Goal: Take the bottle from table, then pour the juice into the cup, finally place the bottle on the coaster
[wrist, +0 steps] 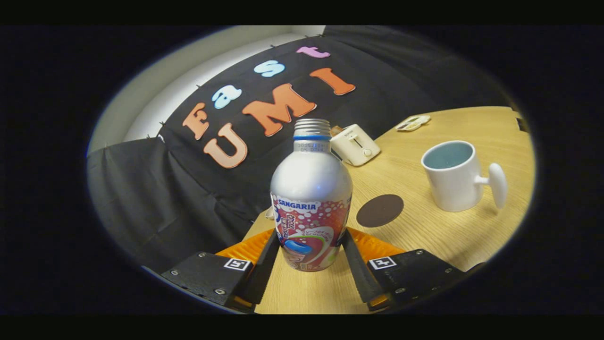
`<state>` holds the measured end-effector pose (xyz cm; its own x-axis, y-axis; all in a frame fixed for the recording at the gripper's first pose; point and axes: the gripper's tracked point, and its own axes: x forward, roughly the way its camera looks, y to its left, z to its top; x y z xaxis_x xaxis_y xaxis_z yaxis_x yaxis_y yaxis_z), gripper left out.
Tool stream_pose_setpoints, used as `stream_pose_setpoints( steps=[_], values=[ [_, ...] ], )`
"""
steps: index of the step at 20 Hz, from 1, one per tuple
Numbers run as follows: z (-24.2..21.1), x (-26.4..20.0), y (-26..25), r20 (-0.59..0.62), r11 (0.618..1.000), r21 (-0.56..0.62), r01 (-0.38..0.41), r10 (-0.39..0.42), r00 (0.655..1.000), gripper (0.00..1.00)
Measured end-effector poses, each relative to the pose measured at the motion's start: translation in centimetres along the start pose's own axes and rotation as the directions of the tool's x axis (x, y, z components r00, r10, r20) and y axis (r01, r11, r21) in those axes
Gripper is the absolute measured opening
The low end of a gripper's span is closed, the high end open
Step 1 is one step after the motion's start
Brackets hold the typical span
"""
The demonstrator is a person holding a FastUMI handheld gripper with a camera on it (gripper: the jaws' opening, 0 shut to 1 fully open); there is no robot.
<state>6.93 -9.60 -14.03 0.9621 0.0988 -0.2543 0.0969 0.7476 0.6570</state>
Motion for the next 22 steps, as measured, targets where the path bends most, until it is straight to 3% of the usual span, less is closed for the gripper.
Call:
stream_pose_setpoints(
  steps=[9,13,22],
  values=[
    [-0.7,-0.1,-1.9,-0.071,0.968,0.247,0.031,-0.014,0.997,0.75],
    [-0.4,0.5,-2.9,-0.09,0.953,0.291,0.084,-0.06,0.994,0.75],
    [1.8,0.7,-1.5,-0.074,0.848,0.527,0.057,-0.02,0.997,0.75]
  ],
)
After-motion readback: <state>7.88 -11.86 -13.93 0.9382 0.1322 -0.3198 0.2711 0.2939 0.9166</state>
